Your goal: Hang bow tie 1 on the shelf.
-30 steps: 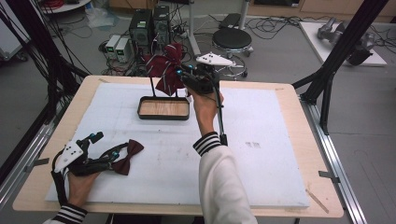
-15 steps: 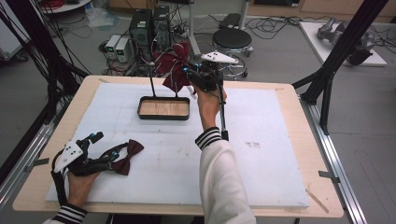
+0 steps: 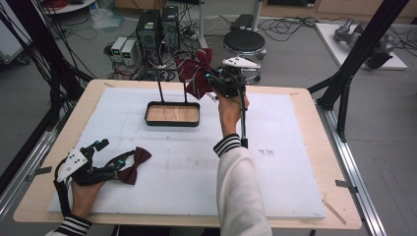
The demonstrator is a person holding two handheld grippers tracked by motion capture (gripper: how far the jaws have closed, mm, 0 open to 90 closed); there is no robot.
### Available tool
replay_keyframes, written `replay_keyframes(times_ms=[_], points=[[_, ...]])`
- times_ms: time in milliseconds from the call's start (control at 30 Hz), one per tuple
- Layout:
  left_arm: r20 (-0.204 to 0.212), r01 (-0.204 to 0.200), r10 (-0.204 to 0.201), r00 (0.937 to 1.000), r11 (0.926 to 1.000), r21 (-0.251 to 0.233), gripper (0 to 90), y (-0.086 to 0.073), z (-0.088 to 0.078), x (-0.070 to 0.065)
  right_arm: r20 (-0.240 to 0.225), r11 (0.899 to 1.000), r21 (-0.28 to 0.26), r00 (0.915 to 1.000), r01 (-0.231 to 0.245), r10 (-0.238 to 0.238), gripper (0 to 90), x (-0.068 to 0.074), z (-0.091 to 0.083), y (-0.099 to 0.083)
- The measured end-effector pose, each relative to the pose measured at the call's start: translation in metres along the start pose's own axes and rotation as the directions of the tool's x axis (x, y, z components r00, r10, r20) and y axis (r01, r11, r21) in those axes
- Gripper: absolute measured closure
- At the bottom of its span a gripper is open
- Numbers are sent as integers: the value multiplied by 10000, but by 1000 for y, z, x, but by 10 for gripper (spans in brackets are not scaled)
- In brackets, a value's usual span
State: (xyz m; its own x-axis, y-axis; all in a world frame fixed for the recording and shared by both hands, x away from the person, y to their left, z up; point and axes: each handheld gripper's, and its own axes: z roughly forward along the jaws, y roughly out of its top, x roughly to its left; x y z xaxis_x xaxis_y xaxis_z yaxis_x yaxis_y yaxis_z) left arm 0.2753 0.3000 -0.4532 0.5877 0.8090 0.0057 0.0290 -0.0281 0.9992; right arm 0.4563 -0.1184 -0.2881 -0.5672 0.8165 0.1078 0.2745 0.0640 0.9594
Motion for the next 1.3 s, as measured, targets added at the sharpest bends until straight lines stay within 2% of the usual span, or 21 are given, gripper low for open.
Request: replay_keyframes(times_ms=[367, 600, 667, 767, 933, 1033, 1167, 1233, 1300], points=[[2, -15, 15, 10000, 10000, -13, 143, 0, 0, 0, 244, 9993, 294, 9994, 229, -237, 754, -7, -1, -3], [8, -16, 16, 10000, 10000, -19, 143, 0, 0, 0, 262, 9973, 612, 9987, 416, -433, 754, -10, -4, -4], [12, -19, 19, 10000, 10000, -18, 143, 0, 0, 0, 192, 9971, 675, 9992, 349, -363, 754, -11, -5, -4], [10, -16, 16, 10000, 10000, -28, 143, 0, 0, 0, 257, 9974, 395, 9978, 608, -619, 755, -10, -8, -10], [1, -19, 19, 10000, 10000, -6, 143, 0, 0, 0, 168, 9969, 730, 9994, 304, -317, 754, -15, -7, -20], [-12, 10, -10, 10000, 10000, 35, 143, 0, 0, 0, 201, 9955, 834, 9987, 454, -473, 753, -13, -5, -20], [-4, 12, -12, 10000, 10000, 47, 143, 0, 0, 0, 29, 9913, 1034, 9967, 809, -817, 752, -7, 1, -23], [-15, 0, 0, 10000, 10000, 42, 143, 0, 0, 0, -6, 9910, 952, 9955, 947, -950, 752, -5, 3, -26], [-10, 27, -27, 10000, 10000, 29, 143, 0, 0, 0, 33, 9910, 987, 9958, 909, -916, 752, -5, 4, -30]])
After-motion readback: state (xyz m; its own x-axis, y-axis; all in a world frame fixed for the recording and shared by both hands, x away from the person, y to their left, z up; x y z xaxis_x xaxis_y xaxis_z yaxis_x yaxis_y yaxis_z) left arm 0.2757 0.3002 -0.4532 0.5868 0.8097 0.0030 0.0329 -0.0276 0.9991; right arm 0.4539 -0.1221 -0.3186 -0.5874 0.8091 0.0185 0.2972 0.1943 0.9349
